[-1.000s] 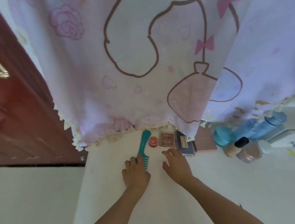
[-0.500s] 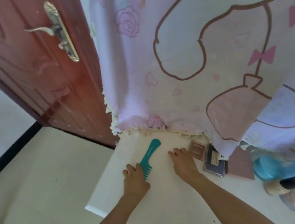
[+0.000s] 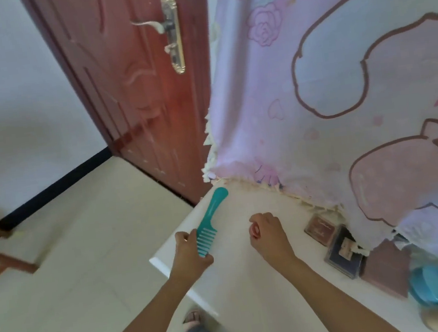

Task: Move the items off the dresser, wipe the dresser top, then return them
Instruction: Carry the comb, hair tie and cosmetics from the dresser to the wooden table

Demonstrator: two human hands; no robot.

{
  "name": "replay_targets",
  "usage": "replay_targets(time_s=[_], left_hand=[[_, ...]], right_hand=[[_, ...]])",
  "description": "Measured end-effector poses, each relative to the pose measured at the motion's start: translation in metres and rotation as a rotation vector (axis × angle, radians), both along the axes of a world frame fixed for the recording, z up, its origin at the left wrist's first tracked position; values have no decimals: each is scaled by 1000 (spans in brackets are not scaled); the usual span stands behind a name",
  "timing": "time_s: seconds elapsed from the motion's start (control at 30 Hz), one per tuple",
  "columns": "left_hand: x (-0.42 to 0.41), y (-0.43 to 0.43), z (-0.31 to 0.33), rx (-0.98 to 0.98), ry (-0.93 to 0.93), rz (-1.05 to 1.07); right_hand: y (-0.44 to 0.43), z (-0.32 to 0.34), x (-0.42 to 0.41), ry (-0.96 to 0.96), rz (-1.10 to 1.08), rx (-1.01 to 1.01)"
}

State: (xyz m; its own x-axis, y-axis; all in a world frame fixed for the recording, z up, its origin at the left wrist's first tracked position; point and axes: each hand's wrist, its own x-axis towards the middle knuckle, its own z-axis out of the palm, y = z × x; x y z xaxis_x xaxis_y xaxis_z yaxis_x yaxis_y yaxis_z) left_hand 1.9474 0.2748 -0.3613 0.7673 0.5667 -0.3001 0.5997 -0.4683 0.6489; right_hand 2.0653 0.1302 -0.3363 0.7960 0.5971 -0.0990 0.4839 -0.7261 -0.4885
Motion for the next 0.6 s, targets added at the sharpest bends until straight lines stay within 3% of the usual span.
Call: replay_targets(time_s=[0.33,0.6], left_hand=[[-119,72,18,46,-134,444],[-270,150,42,77,-172,758]], right_hand=[[107,20,-68,-19,341,73],[237,46,-193,-105,676,144]])
